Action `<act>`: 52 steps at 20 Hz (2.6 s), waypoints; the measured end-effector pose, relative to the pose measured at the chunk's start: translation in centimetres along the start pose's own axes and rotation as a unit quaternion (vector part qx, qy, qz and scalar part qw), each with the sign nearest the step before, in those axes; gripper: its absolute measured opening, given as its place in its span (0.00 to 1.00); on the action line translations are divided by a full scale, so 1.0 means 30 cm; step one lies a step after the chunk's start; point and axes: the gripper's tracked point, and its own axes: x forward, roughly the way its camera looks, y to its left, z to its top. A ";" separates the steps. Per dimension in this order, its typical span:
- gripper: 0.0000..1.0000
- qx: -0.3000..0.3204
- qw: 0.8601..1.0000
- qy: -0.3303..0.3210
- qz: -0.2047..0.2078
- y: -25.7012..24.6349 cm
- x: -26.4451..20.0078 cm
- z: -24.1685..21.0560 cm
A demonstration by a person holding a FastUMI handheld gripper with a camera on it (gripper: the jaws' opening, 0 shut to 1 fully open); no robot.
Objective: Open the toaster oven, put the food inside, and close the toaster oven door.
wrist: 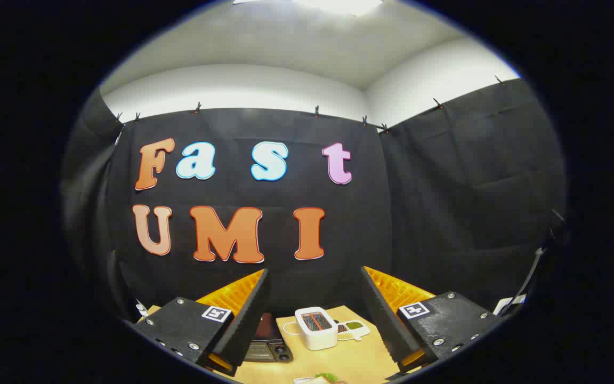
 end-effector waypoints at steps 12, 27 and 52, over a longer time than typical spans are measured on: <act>0.99 0.021 0.998 0.046 0.044 0.116 0.024 -0.057; 0.99 0.023 0.995 0.074 0.065 0.174 0.055 -0.165; 0.99 -0.002 0.987 0.117 0.106 0.778 0.301 -0.843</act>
